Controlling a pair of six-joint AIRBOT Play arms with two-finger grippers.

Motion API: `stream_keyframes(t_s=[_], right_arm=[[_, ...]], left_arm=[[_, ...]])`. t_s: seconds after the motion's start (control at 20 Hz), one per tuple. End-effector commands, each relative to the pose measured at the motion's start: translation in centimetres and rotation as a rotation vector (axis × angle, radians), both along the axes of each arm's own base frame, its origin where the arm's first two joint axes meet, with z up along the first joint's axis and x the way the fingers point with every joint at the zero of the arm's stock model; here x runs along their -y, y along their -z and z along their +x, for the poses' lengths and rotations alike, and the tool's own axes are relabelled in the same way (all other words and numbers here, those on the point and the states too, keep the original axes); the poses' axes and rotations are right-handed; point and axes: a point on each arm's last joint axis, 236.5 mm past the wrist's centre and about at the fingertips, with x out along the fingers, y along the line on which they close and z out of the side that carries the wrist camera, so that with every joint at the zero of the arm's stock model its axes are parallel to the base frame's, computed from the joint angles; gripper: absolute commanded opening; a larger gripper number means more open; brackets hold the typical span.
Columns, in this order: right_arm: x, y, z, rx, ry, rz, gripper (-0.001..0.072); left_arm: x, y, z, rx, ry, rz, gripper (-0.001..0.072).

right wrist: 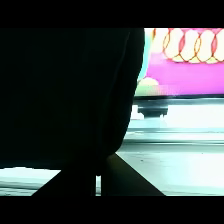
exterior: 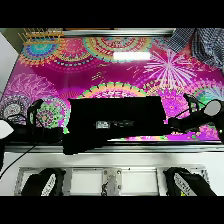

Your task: Fold the clothes and pants, and hang the long-sleeved shirts on hangers.

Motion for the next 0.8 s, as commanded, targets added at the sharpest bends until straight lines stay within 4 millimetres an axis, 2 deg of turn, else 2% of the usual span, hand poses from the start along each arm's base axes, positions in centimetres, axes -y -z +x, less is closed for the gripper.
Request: stream_keyframes(t_s=[0.0,0.1,0.45,0.6,0.75], right_arm=[[0.5,-0.8,2.3,-0.007,0.002,-0.009,0.0020],[0.4,-0.6,4.8,0.011,0.000,-0.009,0.0020],[-0.3,1.6,13.7,0.058,-0.017,-0.016,0.0020],[-0.3,2.1,17.1,0.133,0.008,-0.013,0.0020],[-1.4,2.4,20.2,0.234,0.063,0.048,0.0024]], left_arm=[[-0.5,-0.1,4.7,0.046,0.019,0.010,0.0010],[-0.8,0.5,8.0,0.058,0.027,0.017,0.0011],[-1.7,4.1,17.7,0.024,0.046,0.024,0.0011],[-2.0,5.3,21.0,0.032,0.053,0.028,0.0010],[-2.2,7.0,23.2,0.012,0.053,0.025,0.0011]])
